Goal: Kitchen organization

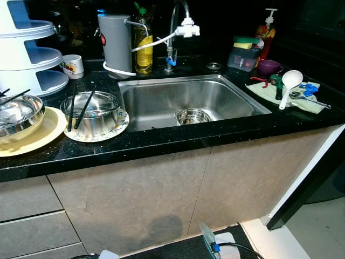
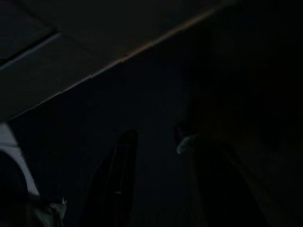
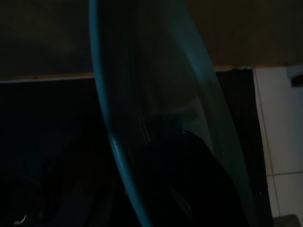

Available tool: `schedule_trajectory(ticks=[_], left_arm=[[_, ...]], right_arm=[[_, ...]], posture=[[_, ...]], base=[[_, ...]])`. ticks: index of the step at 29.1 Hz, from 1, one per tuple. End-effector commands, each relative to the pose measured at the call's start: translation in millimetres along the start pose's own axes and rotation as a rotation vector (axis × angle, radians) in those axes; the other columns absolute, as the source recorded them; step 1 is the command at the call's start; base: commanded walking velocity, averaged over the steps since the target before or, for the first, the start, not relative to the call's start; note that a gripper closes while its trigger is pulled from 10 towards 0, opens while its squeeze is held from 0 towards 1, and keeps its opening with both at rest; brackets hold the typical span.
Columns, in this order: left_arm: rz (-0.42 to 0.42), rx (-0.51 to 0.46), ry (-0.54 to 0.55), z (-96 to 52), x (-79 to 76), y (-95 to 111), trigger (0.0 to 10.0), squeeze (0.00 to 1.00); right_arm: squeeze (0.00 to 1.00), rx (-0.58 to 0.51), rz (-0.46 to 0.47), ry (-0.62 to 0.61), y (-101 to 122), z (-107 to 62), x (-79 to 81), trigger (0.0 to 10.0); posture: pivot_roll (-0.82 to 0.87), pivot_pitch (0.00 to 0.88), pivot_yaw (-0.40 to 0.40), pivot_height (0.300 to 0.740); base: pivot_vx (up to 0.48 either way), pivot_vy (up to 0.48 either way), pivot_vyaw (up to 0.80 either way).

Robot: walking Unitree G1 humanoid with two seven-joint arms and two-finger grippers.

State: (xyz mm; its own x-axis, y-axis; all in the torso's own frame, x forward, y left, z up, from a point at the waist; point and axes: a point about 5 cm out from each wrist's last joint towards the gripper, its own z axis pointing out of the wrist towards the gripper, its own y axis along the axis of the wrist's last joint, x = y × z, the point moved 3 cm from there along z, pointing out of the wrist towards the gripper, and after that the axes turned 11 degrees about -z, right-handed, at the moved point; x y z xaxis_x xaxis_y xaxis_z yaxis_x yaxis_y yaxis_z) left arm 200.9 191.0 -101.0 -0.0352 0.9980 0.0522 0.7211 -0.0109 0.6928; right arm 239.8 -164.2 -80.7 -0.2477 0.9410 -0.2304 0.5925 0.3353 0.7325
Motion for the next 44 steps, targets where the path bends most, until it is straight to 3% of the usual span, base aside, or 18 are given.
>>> schedule_trajectory(ticks=[1, 8, 15, 31, 44], left_arm=[[-0.015, -0.025, 0.033, -1.3, 4.3, 1, 10.0, 0.0], [0.046, -0.065, -0.039, 1.8, -6.7, 14, 10.0, 0.0], [0.089, -0.073, -0.009, 3.0, -5.6, 17, 10.0, 0.0], [0.035, -0.069, -0.015, 3.8, -1.3, 19, 10.0, 0.0], [0.031, -0.092, -0.016, 5.3, -4.9, 26, 10.0, 0.0]], right_arm=[[0.0, -0.009, -0.013, -0.013, 1, -0.5, -0.3, 10.0], [0.0, 0.033, -0.018, 0.018, -12, -4.5, 6.5, 10.0], [0.0, 0.064, -0.036, 0.046, -17, -5.4, 12.8, 10.0], [0.0, 0.097, -0.013, 0.102, -27, -9.4, 26.3, 10.0], [0.0, 0.1, -0.023, 0.083, -27, -9.0, 21.7, 10.0]], posture=[[-0.04, 0.086, -0.057, 0.74], [-0.03, 0.076, -0.064, 0.74], [-0.03, 0.061, -0.07, 0.74], [-0.01, 0.029, -0.067, 0.74], [-0.01, 0.018, -0.071, 0.74]], base=[[0.0, 0.0, 0.0], [0.0, 0.0, 0.0], [0.0, 0.0, 0.0], [0.0, 0.0, 0.0], [0.0, 0.0, 0.0]])
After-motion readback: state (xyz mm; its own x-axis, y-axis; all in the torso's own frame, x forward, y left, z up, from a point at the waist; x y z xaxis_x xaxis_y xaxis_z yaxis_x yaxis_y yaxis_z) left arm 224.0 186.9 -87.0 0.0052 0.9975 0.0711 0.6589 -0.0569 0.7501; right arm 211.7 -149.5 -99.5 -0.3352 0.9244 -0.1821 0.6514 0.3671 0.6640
